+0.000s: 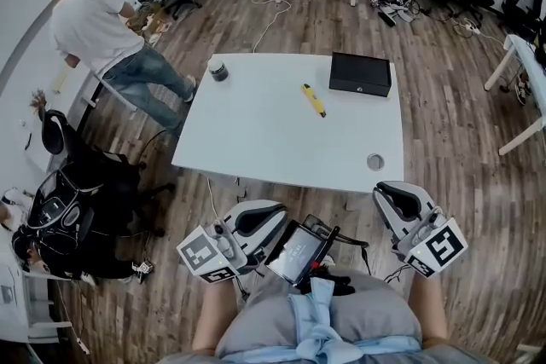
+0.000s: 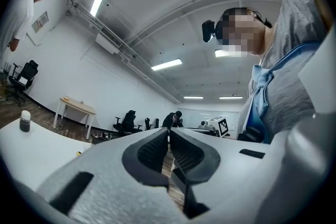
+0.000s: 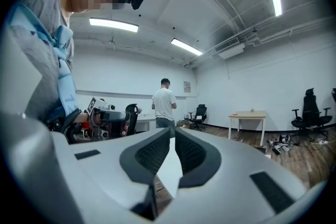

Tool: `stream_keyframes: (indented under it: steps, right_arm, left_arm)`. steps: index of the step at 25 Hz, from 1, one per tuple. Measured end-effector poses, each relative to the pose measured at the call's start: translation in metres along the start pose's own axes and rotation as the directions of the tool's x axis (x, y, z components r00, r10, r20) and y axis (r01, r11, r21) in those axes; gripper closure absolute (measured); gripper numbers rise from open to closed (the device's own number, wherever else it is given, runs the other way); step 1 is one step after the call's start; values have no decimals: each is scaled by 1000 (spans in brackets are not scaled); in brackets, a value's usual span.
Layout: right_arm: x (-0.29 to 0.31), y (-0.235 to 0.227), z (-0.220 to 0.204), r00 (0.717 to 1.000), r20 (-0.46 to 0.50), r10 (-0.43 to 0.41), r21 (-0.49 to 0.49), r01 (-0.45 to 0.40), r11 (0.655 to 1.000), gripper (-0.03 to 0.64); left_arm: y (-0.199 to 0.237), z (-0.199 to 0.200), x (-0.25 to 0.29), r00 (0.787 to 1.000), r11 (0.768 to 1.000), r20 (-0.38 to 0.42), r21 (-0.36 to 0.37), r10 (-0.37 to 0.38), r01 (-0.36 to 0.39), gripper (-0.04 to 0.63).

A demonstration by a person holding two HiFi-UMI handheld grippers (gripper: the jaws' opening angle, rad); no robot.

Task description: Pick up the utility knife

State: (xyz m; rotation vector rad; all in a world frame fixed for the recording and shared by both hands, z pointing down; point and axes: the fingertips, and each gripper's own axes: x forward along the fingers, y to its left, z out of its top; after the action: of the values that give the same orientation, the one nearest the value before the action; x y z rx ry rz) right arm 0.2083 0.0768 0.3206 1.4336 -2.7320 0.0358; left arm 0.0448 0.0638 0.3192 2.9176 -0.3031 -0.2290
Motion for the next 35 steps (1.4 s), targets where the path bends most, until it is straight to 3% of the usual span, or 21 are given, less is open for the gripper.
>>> stream_keyframes:
  steps: [13,24,29,35]
  right_arm:
    - [105,-53,13,999,-31,-33,-28,32,999,588]
    - [161,-88,-19,990,-102,-97,75,105,992,588]
    - [186,-101,-51,982,-148,-120,157,143,977,586]
    - [210,-120,-121,960,-258,-111,288,186,939,586]
  left_arm:
    - [128,29,21,999,999,12,2,-37,37,575]
    - [185,25,17,998,998,-27,-9,-65,65,575]
    - [218,-1,-1,999,996,-48,-84,-1,-3,575]
    - [243,-49,-12,995,966,-68,-244,72,-86,575]
